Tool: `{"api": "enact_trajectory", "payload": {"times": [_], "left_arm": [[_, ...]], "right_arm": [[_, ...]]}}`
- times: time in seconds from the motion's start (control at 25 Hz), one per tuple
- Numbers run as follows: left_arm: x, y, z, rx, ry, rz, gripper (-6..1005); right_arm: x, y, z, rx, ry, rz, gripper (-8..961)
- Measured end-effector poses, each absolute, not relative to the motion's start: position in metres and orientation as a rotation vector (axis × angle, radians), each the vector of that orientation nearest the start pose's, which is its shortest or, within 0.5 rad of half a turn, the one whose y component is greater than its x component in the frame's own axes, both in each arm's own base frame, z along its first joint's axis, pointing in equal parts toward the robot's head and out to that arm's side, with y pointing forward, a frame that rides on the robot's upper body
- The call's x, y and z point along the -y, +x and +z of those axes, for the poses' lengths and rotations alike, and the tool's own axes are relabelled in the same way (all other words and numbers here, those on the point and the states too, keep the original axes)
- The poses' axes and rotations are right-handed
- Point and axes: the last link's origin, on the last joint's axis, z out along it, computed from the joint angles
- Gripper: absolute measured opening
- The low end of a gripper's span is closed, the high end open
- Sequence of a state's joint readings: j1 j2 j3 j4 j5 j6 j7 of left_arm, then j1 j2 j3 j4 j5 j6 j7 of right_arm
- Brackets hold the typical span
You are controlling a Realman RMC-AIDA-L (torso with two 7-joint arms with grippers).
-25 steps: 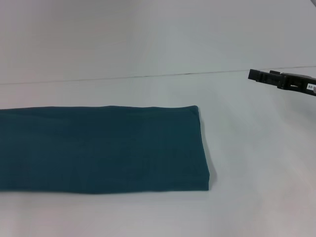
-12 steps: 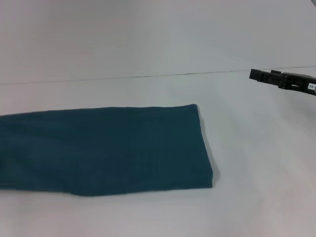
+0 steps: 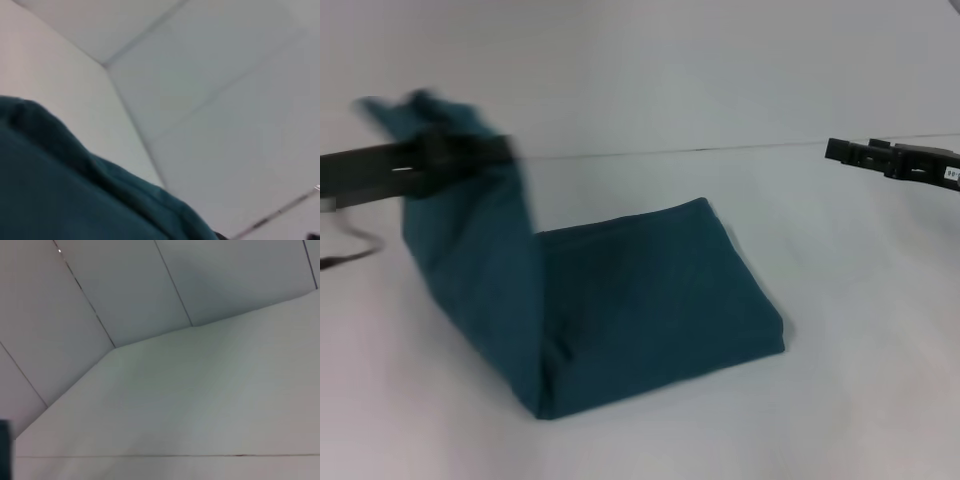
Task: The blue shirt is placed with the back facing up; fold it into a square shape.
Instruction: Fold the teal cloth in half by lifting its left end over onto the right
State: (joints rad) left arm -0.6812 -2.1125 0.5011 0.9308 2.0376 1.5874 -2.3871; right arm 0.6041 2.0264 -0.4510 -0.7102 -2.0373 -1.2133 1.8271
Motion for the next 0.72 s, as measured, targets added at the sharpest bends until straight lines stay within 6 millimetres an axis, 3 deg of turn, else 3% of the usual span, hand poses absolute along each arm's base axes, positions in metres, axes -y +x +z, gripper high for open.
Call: {"api": "enact_trajectory", "payload": {"times": [0.2, 0.32, 0.56, 0.72], "left_arm": [[-0.391, -0.159, -0.002, 1.554, -2.481, -1.025, 97], [-0.392, -0.146, -0.033, 1.576, -2.522, -1.028, 101], [-0.387, -0.152, -0.094, 1.6, -2.44, -1.061, 108], [-0.377, -0.153, -0.108, 1.56, -2.457, -1.098, 113]], "right_arm": [[-0.399, 0.293, 0.076, -1.107, -2.11, 0.721, 931], [-0.399, 0.295, 0.076, -1.099, -2.114, 0.714, 931], [-0.396, 0.297, 0.076, -1.082, -2.121, 0.702, 930], [-0.396, 0.297, 0.074, -1.081, -2.125, 0.7, 930]]}}
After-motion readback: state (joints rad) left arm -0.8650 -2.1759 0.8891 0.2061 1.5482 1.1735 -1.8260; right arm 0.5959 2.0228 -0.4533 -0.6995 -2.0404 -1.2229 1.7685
